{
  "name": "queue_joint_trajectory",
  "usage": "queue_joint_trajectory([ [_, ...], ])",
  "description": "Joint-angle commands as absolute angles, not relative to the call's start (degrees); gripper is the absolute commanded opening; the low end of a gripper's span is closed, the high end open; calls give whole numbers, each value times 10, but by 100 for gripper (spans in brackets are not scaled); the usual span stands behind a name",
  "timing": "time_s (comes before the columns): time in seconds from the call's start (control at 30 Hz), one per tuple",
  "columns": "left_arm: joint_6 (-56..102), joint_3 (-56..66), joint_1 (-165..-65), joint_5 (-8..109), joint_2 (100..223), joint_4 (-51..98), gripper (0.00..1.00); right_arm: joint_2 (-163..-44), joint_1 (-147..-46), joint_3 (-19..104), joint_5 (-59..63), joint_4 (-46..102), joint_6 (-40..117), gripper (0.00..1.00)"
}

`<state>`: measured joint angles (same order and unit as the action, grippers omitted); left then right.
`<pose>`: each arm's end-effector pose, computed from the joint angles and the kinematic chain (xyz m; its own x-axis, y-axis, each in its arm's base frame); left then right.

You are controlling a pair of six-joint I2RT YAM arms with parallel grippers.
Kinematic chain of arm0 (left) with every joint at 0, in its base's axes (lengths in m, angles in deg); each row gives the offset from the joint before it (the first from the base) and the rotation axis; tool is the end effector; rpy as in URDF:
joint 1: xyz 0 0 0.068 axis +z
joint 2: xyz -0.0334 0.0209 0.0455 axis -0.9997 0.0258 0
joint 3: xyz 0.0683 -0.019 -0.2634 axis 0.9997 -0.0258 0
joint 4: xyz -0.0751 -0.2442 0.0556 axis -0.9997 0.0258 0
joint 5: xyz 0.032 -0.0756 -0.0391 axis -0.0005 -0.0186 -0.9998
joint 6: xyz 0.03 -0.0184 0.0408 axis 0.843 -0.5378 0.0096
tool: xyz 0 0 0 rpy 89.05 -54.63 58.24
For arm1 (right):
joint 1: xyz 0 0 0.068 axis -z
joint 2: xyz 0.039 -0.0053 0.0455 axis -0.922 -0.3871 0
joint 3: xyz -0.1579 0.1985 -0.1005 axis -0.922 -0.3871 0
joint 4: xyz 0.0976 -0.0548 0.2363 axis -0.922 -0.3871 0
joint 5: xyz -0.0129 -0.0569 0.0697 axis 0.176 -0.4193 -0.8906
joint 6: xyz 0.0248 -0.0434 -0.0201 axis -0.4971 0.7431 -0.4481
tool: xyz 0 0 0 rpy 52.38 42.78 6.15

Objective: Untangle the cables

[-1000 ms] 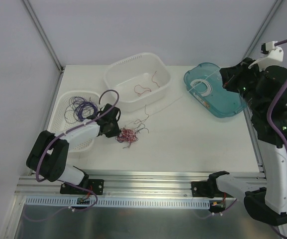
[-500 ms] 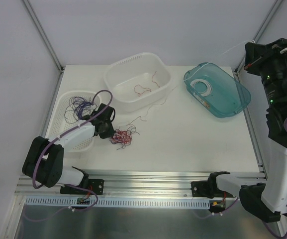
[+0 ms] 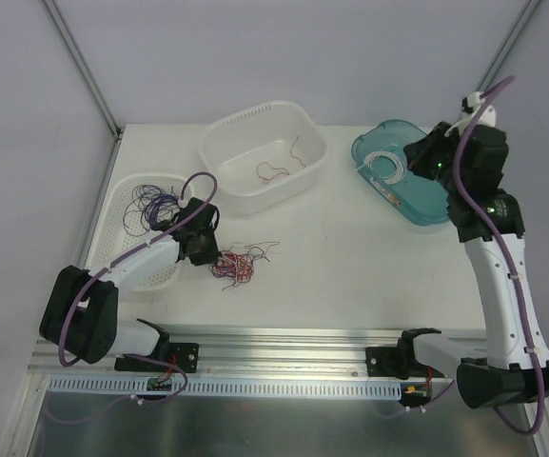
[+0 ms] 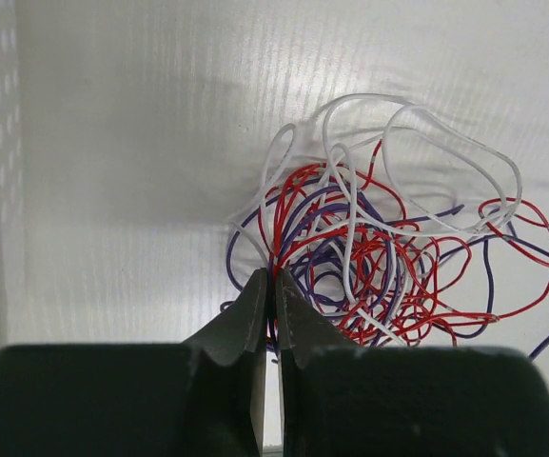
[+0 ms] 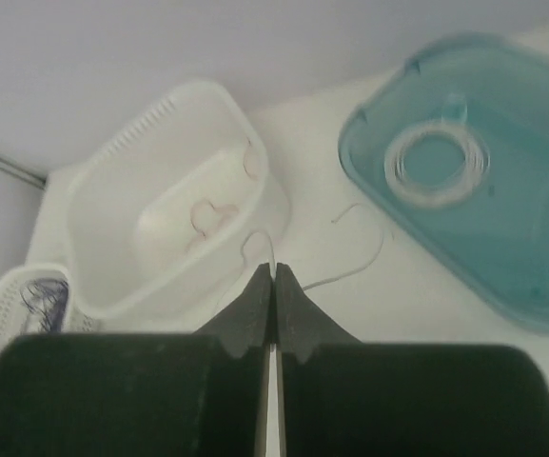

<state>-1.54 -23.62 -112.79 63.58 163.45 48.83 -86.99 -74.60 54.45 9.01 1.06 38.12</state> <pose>0.2369 -0.1036 0.1937 -0.8355 -0.2659 -0.4809 -0.1502 0.9523 -0.2655 0.2157 0.0284 0.4953 -0.0944 0.1180 -0.9885 -0.1313 0.9828 0.1299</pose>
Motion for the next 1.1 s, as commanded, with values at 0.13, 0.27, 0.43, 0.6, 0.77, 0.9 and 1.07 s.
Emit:
queue_joint_trajectory([
  [0.13,30,-215,-1123,610,1597,506,0,-821,-748,288,76,1,331,17],
  [0.27,43,-213,-1124,607,1597,505,0,-850,-771,271,94,-64,363,58],
  [0.43,54,-207,-1123,608,1601,506,0,-893,-879,311,117,-91,473,79],
  [0.6,54,-200,-1123,600,1604,506,0,-954,-972,331,1,-52,556,79],
  [0.77,51,-200,-1123,599,1609,505,0,-1042,-1041,338,-77,-17,570,79],
  [0.9,44,-199,-1124,598,1611,506,0,-1072,-1072,332,30,-22,509,79],
  [1.07,39,-201,-1124,593,1614,504,0,-1017,-1077,276,250,-40,360,81],
])
